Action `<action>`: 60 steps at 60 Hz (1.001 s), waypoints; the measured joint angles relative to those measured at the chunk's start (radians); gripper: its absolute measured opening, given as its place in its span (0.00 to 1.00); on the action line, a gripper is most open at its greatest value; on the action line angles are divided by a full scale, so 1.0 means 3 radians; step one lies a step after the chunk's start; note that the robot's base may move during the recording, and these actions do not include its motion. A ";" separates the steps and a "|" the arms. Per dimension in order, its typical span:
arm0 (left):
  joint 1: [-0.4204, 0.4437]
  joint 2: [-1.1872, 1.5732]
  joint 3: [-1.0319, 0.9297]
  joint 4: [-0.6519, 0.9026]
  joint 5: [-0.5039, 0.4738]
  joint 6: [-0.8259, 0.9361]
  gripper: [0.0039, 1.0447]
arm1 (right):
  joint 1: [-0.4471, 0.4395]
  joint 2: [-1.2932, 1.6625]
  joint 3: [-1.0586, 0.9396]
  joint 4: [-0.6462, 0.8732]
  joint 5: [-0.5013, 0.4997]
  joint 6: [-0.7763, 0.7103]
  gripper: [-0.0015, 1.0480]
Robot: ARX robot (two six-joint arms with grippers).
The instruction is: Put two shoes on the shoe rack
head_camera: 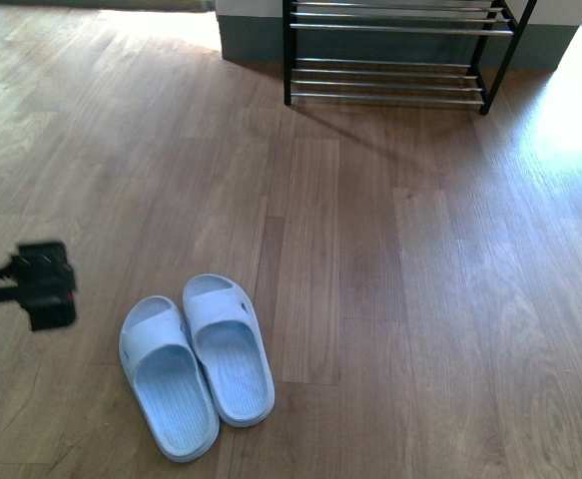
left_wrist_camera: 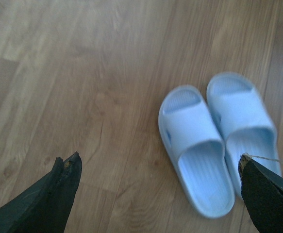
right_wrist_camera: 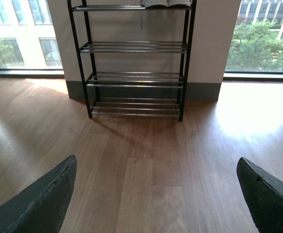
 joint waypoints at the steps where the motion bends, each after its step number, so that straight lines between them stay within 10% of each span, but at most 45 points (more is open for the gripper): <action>1: -0.0014 0.0137 0.0056 -0.0024 0.0036 0.0000 0.91 | 0.0000 0.0000 0.0000 0.0000 0.0000 0.0000 0.91; 24: -0.0081 0.2340 0.1450 -0.0474 0.0135 0.0182 0.91 | 0.0000 0.0000 0.0000 0.0000 0.0000 0.0000 0.91; 60: -0.0121 0.3356 0.2670 -0.0534 -0.0032 0.0807 0.91 | 0.0000 0.0000 0.0000 0.0000 0.0000 0.0000 0.91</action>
